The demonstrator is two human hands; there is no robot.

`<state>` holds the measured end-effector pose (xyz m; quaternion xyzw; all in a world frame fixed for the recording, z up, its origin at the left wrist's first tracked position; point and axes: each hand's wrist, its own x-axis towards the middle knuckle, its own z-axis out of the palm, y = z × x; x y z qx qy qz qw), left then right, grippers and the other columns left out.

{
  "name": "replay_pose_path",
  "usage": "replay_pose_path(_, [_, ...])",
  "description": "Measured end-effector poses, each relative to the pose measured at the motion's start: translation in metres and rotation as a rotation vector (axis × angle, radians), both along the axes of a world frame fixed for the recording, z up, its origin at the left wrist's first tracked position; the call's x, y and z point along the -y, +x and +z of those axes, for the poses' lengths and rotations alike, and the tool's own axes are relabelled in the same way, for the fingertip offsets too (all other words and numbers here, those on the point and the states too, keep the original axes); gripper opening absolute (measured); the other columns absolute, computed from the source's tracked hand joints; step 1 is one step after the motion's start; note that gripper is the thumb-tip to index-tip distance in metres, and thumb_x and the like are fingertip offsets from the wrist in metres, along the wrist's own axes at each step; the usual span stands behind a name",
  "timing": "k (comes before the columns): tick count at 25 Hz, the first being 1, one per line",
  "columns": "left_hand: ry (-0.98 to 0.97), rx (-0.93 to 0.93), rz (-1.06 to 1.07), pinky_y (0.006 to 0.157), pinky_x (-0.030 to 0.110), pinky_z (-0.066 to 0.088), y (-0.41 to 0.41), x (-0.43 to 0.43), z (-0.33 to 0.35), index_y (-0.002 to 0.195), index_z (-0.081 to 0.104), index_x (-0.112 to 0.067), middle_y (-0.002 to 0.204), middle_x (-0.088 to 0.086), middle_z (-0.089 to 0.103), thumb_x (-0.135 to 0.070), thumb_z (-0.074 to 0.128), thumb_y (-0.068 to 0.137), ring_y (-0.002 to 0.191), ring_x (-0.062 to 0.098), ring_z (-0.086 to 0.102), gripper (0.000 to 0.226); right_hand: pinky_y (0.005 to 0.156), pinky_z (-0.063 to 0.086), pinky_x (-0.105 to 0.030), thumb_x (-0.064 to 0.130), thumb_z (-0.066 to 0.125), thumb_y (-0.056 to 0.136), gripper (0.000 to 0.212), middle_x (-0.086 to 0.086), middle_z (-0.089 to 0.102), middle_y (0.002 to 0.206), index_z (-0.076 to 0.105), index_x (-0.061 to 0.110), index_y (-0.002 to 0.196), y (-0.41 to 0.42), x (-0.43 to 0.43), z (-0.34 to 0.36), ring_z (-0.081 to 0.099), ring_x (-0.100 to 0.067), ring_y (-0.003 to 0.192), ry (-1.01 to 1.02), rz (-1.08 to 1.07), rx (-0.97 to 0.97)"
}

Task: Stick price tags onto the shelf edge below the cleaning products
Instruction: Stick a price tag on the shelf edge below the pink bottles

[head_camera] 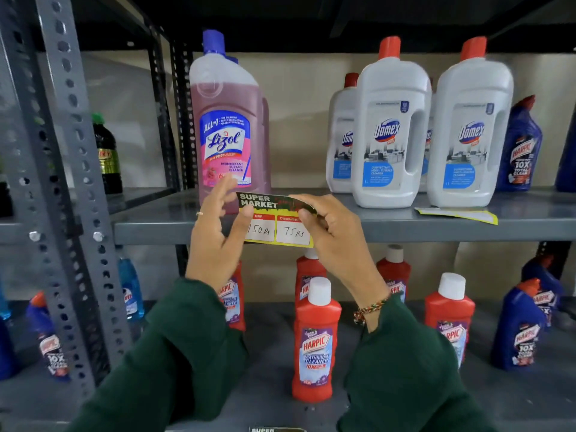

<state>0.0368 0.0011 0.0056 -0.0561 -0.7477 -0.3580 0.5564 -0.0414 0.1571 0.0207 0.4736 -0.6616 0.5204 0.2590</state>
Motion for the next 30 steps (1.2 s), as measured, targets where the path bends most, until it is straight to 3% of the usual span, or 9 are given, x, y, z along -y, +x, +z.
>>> replay_pose_path(2, [-0.046,0.084,-0.002,0.080,0.007,0.040,0.010,0.005,0.005,0.115,0.048,-0.043,0.105,-0.016,0.056,-0.025,0.056,0.089,0.095,-0.003,0.052,0.033,0.081,0.052,-0.038,0.003,0.050,0.090,0.028,-0.007,0.065,0.101,0.058,0.015,0.114,0.006,0.005,-0.003,0.059,-0.016,0.091,-0.025,0.027,0.007])
replay_pose_path(5, [-0.032,0.131,0.040,0.071,0.007,0.043,0.021,0.011,0.003,0.103,0.057,-0.037,0.093,-0.014,0.059,-0.014,0.058,0.088,0.086,-0.007,0.054,0.027,0.078,0.053,-0.041,0.007,0.051,0.091,0.025,-0.006,0.068,0.103,0.057,0.015,0.114,0.013,0.011,-0.008,0.061,-0.019,0.091,0.015,-0.026,-0.046])
replay_pose_path(8, [-0.061,0.139,0.115,0.075,0.018,0.047,0.028,0.016,0.000,0.087,0.059,-0.037,0.087,-0.019,0.060,-0.016,0.058,0.089,0.083,-0.004,0.056,0.021,0.082,0.049,-0.047,0.012,0.052,0.090,0.015,-0.008,0.072,0.089,0.063,0.010,0.100,0.016,0.018,-0.013,0.061,-0.026,0.079,0.052,-0.136,-0.189])
replay_pose_path(10, [-0.068,0.150,0.138,0.075,0.015,0.044,0.032,0.019,0.000,0.083,0.056,-0.038,0.085,-0.019,0.059,-0.015,0.056,0.090,0.081,-0.006,0.055,0.024,0.076,0.047,-0.043,0.018,0.052,0.087,0.017,-0.009,0.072,0.082,0.065,0.010,0.095,0.013,0.023,-0.015,0.058,-0.026,0.076,0.112,-0.215,-0.294])
replay_pose_path(13, [-0.047,0.145,0.129,0.070,0.007,0.041,0.038,0.023,-0.001,0.083,0.051,-0.039,0.086,-0.018,0.058,-0.013,0.052,0.092,0.079,-0.010,0.053,0.028,0.070,0.041,-0.039,0.033,0.044,0.088,0.031,-0.006,0.069,0.074,0.067,0.012,0.087,0.012,0.029,-0.019,0.053,-0.024,0.071,0.153,-0.268,-0.351])
replay_pose_path(15, [-0.064,0.160,0.114,0.073,0.011,0.044,0.038,0.026,-0.001,0.087,0.055,-0.032,0.090,-0.012,0.060,-0.014,0.051,0.093,0.084,-0.005,0.054,0.019,0.070,0.039,-0.039,0.036,0.038,0.089,0.037,-0.004,0.069,0.073,0.067,0.014,0.087,0.011,0.032,-0.019,0.053,-0.024,0.071,0.145,-0.260,-0.344])
replay_pose_path(19, [-0.210,0.192,0.132,0.087,0.020,0.040,0.035,0.034,0.000,0.088,0.064,-0.017,0.103,-0.012,0.060,-0.014,0.058,0.089,0.101,0.006,0.051,0.007,0.072,0.042,-0.041,0.033,0.048,0.086,0.026,-0.003,0.071,0.072,0.069,0.017,0.091,0.010,0.035,-0.017,0.056,-0.024,0.074,0.149,-0.279,-0.319])
replay_pose_path(24, [-0.449,0.314,0.188,0.088,0.010,0.030,0.034,0.045,0.007,0.086,0.071,-0.014,0.110,-0.010,0.058,-0.012,0.066,0.082,0.106,0.008,0.046,0.006,0.072,0.040,-0.035,0.029,0.058,0.081,0.019,-0.004,0.068,0.070,0.070,0.016,0.077,0.017,0.039,-0.020,0.055,-0.021,0.071,0.132,-0.286,-0.300])
replay_pose_path(30, [-0.508,0.341,0.223,0.087,0.034,0.044,0.037,0.047,0.009,0.077,0.072,-0.009,0.110,-0.001,0.064,-0.012,0.071,0.078,0.102,0.015,0.053,0.003,0.062,0.041,-0.034,0.023,0.073,0.073,0.014,-0.010,0.064,0.063,0.071,0.011,0.067,0.026,0.043,-0.017,0.054,-0.028,0.072,0.174,-0.423,-0.317])
